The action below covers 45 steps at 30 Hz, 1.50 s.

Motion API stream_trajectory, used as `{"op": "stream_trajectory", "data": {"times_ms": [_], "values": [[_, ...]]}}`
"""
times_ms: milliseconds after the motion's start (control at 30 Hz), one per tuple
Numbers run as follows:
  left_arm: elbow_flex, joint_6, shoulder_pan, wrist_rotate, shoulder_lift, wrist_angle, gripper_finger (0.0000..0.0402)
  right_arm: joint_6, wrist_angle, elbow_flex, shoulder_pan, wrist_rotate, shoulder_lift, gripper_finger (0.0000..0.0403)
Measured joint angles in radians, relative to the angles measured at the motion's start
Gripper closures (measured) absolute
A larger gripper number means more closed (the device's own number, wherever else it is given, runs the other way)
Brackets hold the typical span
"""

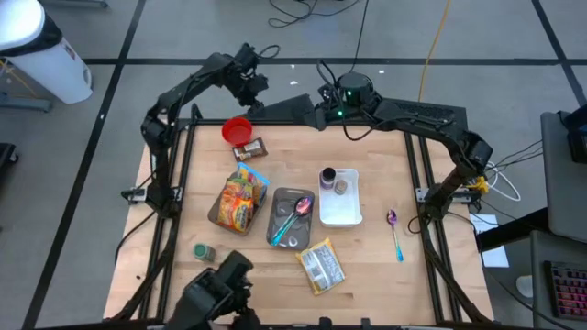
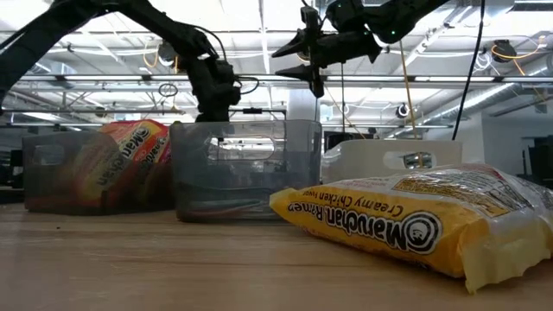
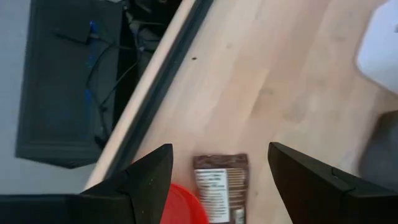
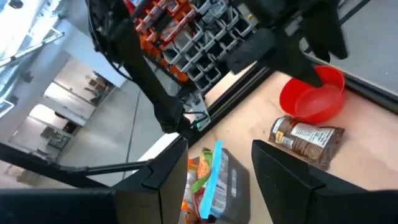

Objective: Pick & Place Food Item
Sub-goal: Put the blue spoon into the right gray bin

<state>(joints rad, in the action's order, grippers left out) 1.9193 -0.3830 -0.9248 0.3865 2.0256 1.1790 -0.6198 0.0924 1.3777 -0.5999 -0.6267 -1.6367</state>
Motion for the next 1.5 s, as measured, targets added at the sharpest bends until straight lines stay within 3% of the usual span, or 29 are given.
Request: {"op": "stream_trajectory", "data": {"times_ms": [300, 800, 1000, 1333, 1500], "values": [[0.002, 0.013, 0.047, -0.174, 0.071, -0.009, 0.0128, -0.011, 0.0, 0.0, 0.034, -0.002, 0.0, 0.0232], [0.002, 0.072, 0.117, -0.223, 0.136, 0.061, 0.0128, -0.014, -0.009, 0.0, 0.052, -0.005, 0.0, 0.0232], [0.001, 0.051, 0.158, -0.376, 0.173, 0.19, 0.0128, -0.011, -0.017, 0.0, 0.052, -0.006, -0.001, 0.0232], [0.001, 0.067, 0.236, -0.376, 0.174, 0.126, 0.0128, 0.01, -0.023, 0.0, 0.052, -0.004, -0.001, 0.0232], [0.0, 0.068, 0.259, -0.307, 0.148, 0.052, 0.0128, 0.015, -0.022, 0.0, 0.032, -0.003, -0.001, 0.0232]]}}
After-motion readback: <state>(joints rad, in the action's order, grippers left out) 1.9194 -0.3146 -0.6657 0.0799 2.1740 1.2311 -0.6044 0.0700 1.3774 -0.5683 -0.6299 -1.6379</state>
